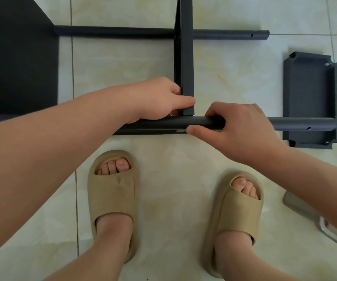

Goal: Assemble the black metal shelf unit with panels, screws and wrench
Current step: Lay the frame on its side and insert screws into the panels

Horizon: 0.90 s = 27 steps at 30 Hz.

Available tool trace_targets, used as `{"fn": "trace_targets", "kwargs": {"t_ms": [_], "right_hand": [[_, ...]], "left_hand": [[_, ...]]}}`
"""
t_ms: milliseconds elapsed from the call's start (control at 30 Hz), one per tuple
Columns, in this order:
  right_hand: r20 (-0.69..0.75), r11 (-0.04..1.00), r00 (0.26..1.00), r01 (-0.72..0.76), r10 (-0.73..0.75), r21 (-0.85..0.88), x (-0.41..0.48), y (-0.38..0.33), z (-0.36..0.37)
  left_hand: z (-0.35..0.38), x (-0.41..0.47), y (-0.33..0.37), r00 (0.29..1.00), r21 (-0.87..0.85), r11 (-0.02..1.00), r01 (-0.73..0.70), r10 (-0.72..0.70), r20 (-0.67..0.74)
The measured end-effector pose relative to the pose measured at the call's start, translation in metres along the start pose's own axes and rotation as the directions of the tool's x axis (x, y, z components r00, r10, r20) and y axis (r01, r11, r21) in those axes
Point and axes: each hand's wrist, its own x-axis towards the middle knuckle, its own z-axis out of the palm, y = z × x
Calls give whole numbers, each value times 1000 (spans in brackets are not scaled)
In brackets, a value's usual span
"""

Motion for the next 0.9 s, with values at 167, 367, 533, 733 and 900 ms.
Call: {"fn": "trace_targets", "kwargs": {"t_ms": [167,367,533,733,900], "right_hand": [[-34,999,999,41,-41,-12,0,5,6],[-61,995,994,85,-87,-44,0,8,13],[-28,994,996,89,-90,-58,5,11,16],[-4,992,996,85,-86,-87,10,12,14],[15,992,995,95,-94,-85,14,16,14]], "left_hand": [[1,0,-1,1000,-11,1000,-2,2,-2],[1,2,-2,1000,-18,1000,-13,13,2],[0,4,-4,1000,-19,1000,-6,6,19],[-2,4,-2,1000,3,1000,-1,1,20],[0,4,-2,1000,33,999,-17,17,-8]]}}
